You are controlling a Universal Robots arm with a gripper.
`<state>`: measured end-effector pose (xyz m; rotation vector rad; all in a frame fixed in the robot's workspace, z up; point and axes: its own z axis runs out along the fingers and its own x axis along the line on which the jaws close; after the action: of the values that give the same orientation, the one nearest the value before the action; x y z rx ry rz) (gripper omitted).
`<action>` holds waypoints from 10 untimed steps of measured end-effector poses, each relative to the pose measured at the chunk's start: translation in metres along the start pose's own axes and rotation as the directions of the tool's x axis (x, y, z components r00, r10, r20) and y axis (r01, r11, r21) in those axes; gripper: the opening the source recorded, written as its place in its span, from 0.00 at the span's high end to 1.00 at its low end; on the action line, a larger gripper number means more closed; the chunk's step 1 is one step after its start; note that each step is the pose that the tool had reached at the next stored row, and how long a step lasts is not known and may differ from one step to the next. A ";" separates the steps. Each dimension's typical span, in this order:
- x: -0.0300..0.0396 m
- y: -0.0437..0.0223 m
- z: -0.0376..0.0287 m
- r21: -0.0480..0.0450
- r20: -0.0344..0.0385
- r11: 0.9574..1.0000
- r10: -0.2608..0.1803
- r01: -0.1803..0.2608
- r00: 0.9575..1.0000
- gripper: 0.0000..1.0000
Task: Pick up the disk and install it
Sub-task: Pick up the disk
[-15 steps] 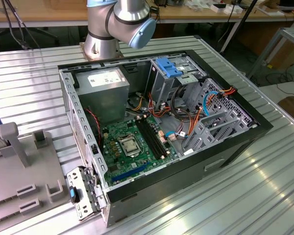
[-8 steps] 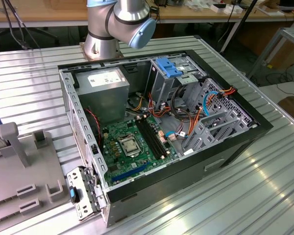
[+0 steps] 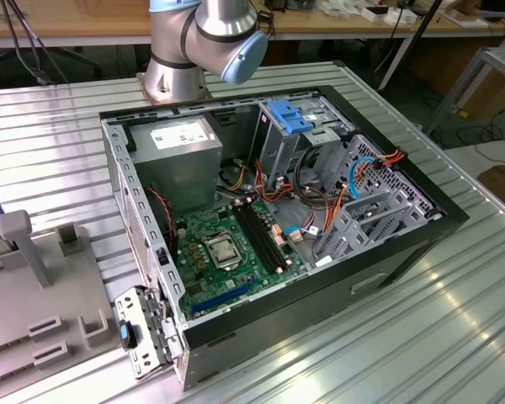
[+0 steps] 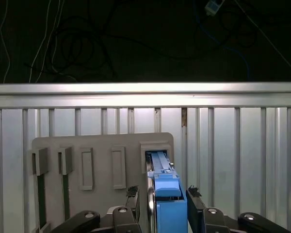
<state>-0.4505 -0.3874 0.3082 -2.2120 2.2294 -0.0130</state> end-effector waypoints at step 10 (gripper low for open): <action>-0.0001 -0.0012 -0.0016 0.000 0.000 1.000 0.000 0.000 1.000 0.49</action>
<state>-0.4494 -0.3873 0.3098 -2.2119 2.2294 -0.0131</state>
